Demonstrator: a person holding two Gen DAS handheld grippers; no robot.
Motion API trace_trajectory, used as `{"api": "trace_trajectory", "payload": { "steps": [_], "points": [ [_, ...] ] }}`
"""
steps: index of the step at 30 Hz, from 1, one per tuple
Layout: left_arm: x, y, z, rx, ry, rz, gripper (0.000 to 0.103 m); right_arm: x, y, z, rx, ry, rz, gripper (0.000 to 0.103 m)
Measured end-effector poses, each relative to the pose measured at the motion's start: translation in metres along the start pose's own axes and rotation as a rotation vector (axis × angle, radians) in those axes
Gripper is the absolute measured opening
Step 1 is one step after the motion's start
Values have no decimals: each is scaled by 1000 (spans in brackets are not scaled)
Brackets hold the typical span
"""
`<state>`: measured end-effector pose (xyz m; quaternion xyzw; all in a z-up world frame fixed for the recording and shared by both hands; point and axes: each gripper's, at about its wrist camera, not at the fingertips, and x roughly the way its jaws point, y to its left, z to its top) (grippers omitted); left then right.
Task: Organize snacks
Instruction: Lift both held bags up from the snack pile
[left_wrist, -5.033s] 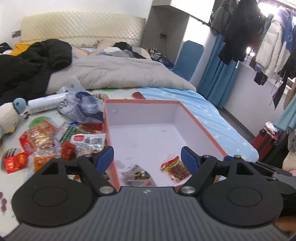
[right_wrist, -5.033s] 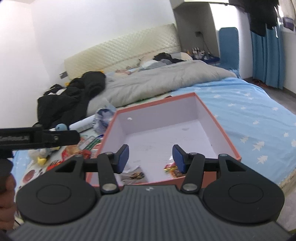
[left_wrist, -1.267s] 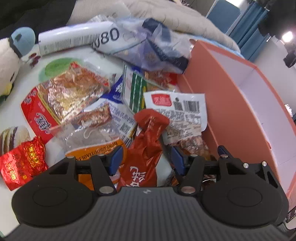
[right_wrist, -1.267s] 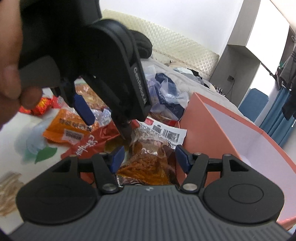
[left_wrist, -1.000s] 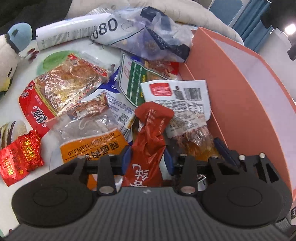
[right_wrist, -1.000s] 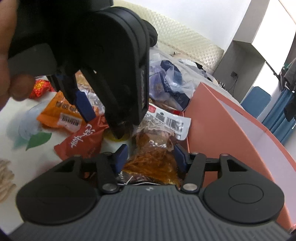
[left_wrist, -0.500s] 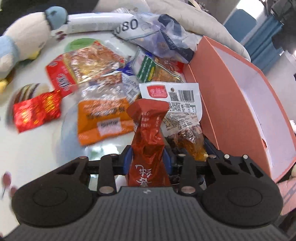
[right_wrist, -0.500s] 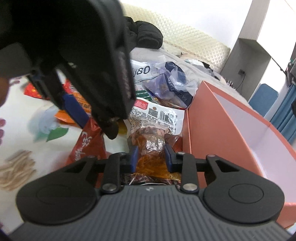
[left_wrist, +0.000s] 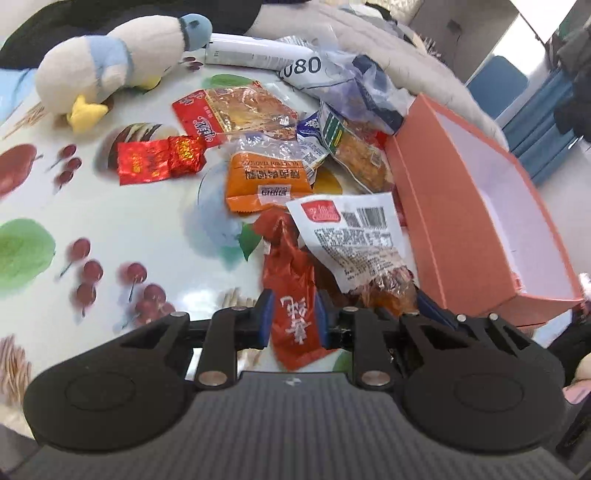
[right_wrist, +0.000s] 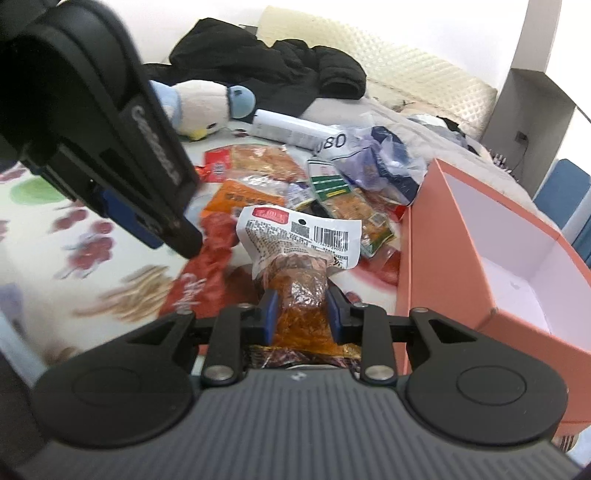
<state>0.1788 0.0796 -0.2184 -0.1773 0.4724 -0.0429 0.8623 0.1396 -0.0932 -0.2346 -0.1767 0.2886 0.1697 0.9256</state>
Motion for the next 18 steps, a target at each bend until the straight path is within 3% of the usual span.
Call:
{"api": "trace_trajectory", "payload": {
  "steps": [7,8,9,10,11,13,15,18],
  "points": [
    [-2,11,-15,-47,-23,-69,31,-11,-8,-2,40,49,28,32],
    [1,13,-16,-60,-23,-79,36,-10,-11,-3,57,60,36,33],
    [4,16,-18,-79,-20,-84,50,-10,-13,-5,76,66,46,33],
    [6,17,-19,-90,-25,-92,62,-11,-16,-6,96,72,64,36],
    [8,18,-21,-94,-34,-104,65,-12,-19,-8,120,77,93,40],
    [14,19,-22,-97,-37,-106,67,-17,-26,-11,183,58,127,65],
    [20,20,-21,-106,-36,-116,67,-24,-27,-12,186,11,125,76],
    [28,21,-19,-106,-39,-130,67,-23,-28,-9,171,5,105,76]
  ]
}}
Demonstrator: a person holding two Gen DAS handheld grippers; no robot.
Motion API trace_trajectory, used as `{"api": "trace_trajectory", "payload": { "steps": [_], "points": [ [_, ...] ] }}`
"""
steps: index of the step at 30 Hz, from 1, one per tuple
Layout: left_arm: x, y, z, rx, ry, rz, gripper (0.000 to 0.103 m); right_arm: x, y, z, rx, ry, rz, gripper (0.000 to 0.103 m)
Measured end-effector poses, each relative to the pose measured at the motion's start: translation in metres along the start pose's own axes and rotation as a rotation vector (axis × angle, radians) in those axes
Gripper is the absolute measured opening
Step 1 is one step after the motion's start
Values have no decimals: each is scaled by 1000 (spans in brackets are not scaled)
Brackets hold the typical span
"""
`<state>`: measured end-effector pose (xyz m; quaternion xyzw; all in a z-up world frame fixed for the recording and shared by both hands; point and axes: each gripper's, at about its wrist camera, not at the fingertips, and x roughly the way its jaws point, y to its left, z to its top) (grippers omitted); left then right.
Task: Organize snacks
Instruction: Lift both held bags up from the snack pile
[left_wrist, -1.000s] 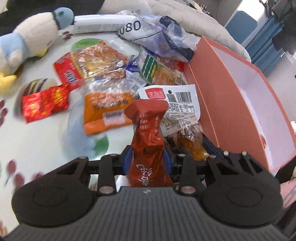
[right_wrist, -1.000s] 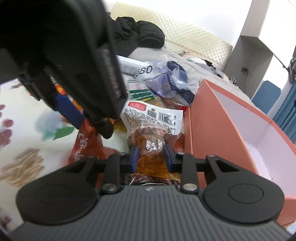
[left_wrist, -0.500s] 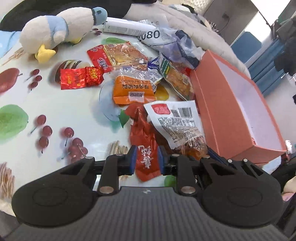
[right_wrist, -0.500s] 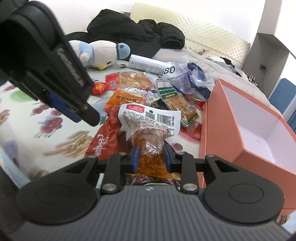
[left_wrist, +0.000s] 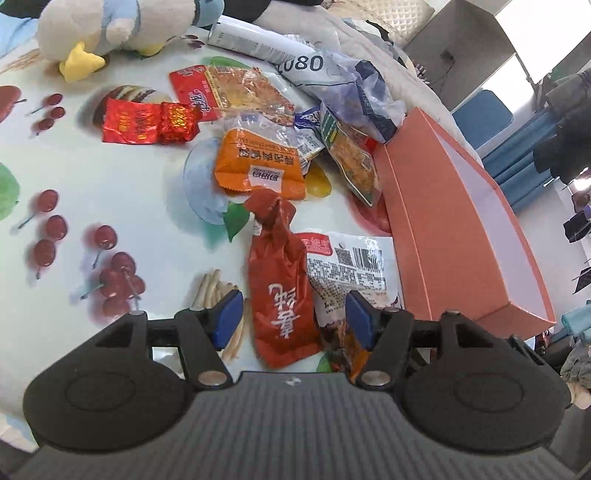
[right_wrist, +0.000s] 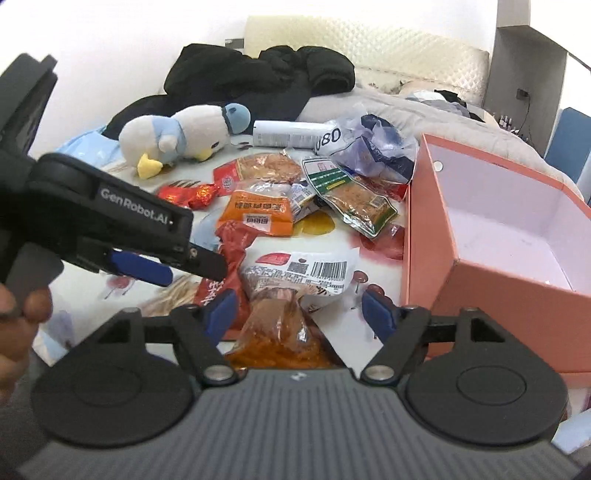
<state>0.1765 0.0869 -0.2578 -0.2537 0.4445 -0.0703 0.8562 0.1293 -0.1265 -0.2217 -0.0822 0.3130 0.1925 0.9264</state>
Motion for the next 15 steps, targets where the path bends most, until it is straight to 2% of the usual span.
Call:
{"api": "trace_trajectory", "payload": {
  "steps": [8,9,12,15],
  "points": [
    [23,1,8,-2,4,3,65,26,3,-4,-3,67,59,75],
    [25,1,8,-3,6,9,65,28,3,-4,3,72,63,73],
    [29,1,10,9,-8,35,65,36,2,-3,3,102,36,58],
    [36,2,12,15,1,41,62,41,-1,-2,23,127,51,53]
  ]
}}
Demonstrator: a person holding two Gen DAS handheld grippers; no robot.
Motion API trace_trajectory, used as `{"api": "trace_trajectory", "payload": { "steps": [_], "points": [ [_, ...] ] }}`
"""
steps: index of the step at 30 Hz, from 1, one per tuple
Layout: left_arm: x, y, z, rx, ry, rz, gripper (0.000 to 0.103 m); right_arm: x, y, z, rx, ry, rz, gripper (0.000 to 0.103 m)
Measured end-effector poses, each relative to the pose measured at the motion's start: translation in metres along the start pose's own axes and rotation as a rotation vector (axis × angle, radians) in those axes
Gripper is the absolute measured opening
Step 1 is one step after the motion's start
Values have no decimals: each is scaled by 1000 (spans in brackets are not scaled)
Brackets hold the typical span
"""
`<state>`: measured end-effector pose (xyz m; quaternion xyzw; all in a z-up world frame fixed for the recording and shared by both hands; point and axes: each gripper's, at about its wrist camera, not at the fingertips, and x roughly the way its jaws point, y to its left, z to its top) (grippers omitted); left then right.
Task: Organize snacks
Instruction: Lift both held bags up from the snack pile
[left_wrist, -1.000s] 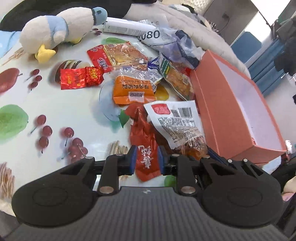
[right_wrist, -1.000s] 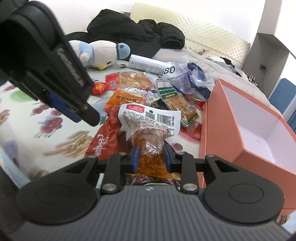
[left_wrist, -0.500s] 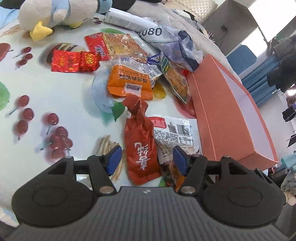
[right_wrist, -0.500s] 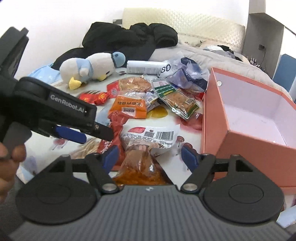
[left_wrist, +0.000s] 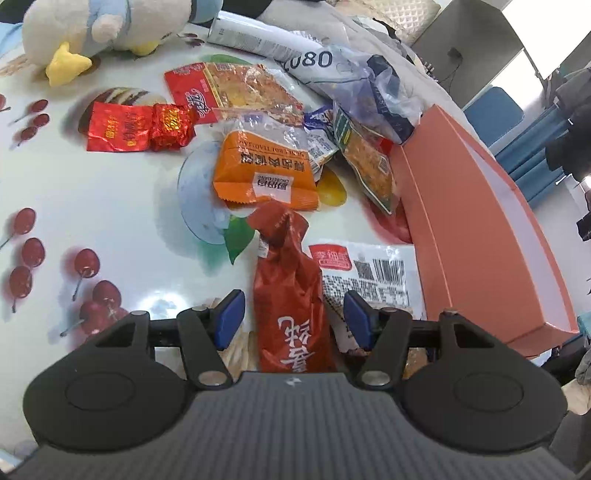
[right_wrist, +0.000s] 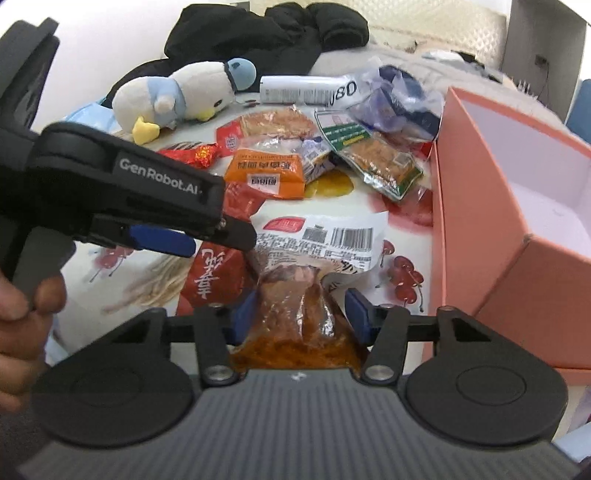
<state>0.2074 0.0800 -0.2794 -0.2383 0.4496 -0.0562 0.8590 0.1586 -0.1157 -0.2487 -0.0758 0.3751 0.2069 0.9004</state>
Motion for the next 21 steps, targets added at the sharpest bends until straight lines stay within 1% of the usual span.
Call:
{"api": "trace_trajectory", "payload": {
  "steps": [1,3,4,5,6,10,13,17,21],
  "points": [
    [3,0,0,0,5,2,60,1,-1,0,2,0,5,51],
    [7,-2,1,9,-1,4,60,3,-1,2,3,5,9,50],
    [8,-3,2,13,-3,4,58,5,-1,2,1,12,10,50],
    [10,-4,2,16,-4,8,55,8,-1,3,1,24,9,49],
    [12,-5,3,20,-6,19,48,10,-3,3,8,34,12,49],
    [11,-9,3,32,-18,38,47,16,-6,6,14,50,21,47],
    [5,-11,2,38,-25,36,46,14,-7,10,25,54,27,38],
    [-10,-13,-3,34,-42,40,46,6,-6,10,39,43,28,36],
    [-33,-14,-7,23,-70,36,46,-7,-5,11,46,23,16,36]
  ]
}}
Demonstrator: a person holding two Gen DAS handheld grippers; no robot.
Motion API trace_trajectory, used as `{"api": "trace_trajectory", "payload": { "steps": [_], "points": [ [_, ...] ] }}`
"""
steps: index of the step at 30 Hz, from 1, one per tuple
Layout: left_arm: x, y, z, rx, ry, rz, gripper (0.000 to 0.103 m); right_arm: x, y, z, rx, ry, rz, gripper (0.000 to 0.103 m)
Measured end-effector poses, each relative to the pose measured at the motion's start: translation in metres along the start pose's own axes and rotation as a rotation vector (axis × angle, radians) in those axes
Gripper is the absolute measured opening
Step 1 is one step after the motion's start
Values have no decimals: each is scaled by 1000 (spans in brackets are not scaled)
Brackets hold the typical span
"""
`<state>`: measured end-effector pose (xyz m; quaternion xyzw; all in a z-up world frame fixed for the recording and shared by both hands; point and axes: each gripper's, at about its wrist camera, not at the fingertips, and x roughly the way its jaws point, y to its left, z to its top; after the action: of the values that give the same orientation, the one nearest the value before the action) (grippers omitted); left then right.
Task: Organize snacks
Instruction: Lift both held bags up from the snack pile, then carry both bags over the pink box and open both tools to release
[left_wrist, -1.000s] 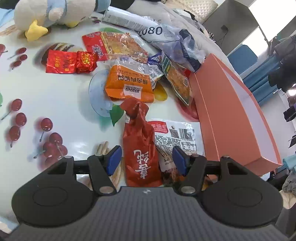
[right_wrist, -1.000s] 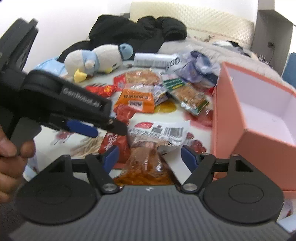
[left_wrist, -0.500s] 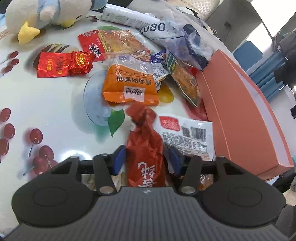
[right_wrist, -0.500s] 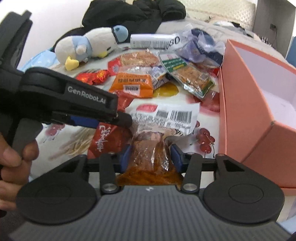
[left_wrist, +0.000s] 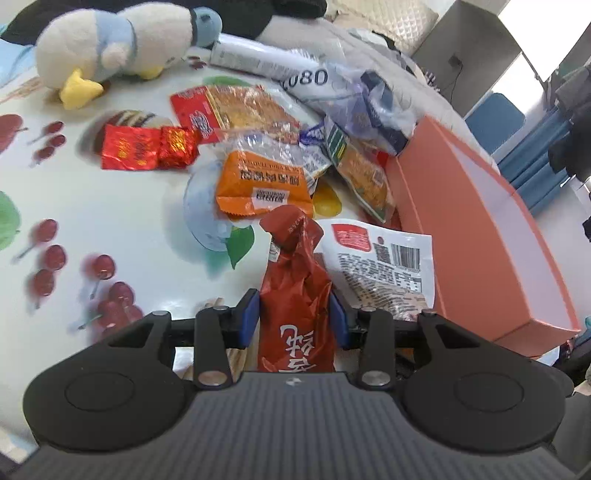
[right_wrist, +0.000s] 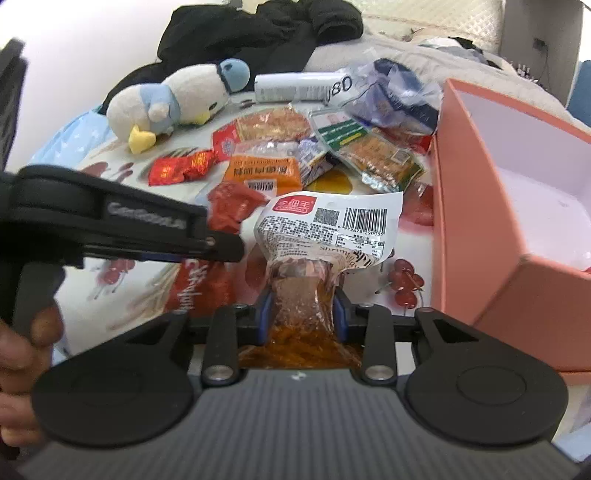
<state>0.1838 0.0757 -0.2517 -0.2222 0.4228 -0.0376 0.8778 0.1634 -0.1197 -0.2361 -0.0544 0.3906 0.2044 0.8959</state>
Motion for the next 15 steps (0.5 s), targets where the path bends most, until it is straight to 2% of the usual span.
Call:
{"api": "trace_trajectory", "payload": {
  "steps": [3,9,15],
  "points": [
    [-19,-1,0,1,-25,-25,46,-14,0,3,16,-23,0,36],
    [-59,-9,-2,-3,-89,-26,46,-50,0,8,54,-84,21,36],
    [-97,-27,-8,9,-113,-55,46,-87,2,13,69,-138,30,36]
  ]
}}
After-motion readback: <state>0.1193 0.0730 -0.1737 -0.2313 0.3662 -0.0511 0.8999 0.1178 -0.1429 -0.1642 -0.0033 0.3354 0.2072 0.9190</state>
